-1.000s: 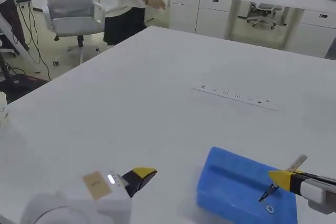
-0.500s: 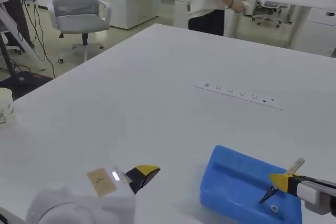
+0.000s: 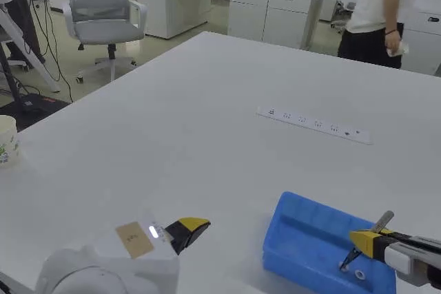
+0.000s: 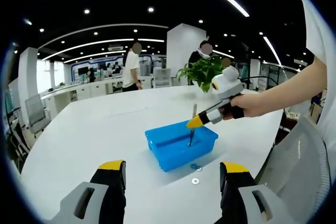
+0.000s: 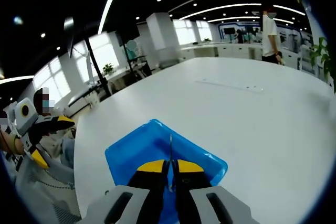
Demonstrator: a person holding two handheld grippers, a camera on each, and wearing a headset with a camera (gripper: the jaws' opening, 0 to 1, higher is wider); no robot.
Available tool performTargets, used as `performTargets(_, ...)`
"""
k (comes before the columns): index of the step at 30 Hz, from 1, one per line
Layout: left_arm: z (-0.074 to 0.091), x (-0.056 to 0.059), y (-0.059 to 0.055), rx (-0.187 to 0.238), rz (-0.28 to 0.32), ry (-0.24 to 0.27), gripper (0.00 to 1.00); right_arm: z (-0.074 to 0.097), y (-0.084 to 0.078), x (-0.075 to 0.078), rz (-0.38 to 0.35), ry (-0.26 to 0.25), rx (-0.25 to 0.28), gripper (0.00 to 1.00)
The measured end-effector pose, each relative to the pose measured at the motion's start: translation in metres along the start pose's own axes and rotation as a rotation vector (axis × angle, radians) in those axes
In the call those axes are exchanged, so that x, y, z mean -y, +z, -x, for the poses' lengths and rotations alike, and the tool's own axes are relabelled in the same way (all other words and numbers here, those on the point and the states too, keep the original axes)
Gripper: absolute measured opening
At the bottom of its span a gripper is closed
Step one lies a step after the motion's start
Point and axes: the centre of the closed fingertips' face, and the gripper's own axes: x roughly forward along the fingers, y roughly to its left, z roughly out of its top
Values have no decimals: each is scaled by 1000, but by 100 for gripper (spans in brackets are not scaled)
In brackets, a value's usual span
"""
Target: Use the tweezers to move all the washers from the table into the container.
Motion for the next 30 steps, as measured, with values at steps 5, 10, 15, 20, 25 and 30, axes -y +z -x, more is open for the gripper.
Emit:
performTargets(5, 0, 0, -1, -2, -2, -1, 74, 2, 2, -4, 31, 4, 0, 3)
performTargets(10, -1, 1, -1, -5, -4, -5, 74, 7, 8, -9, 49, 13, 10, 3)
performTargets(15, -1, 2, -1, -6, -8, -8, 74, 15, 16, -19, 84, 27, 24, 3)
performTargets(20, -1, 3, -1, -5, -9, -11, 74, 24, 25, -33, 152, 42, 30, 3)
performTargets(25, -1, 3, -1, -6, -12, -14, 74, 30, 30, -44, 186, 61, 41, 3)
performTargets(30, 0, 3, -1, -6, -11, -11, 74, 36, 36, -58, 171, 80, 74, 3)
